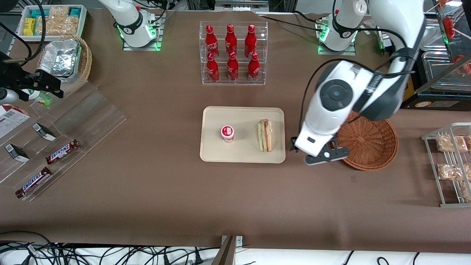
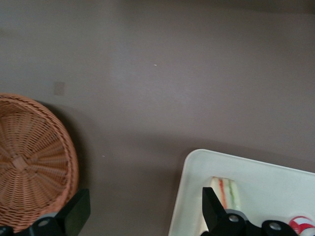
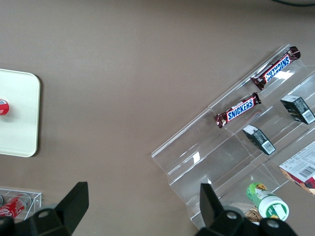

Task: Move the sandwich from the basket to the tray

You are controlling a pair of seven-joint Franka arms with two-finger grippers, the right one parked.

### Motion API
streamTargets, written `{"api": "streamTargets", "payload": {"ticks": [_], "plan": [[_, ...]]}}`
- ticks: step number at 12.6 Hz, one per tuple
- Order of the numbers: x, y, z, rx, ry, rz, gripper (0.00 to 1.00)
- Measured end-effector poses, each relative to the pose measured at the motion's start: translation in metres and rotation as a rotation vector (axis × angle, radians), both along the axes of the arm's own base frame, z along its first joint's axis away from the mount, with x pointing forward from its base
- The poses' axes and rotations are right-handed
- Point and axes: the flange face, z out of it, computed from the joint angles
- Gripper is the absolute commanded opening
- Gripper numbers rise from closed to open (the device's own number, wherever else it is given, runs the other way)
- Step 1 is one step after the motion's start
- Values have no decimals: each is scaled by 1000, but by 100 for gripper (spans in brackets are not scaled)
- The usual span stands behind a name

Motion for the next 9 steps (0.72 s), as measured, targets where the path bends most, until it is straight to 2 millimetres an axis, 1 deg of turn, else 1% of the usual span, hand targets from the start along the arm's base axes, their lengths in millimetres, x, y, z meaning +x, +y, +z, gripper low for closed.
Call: {"api": "streamTargets", "payload": {"ticks": [3,4,5,7,8,9], "plan": [[23,71,6,-30,29,-51,100],[28,91,6,-38,35,-66,100],[30,103,5,-42,40,-73,100],[34,117,1,-52,56,-98,100],[38,129,5,-69,57,-120,100],[41,146,10,-85,62,-146,100]]}}
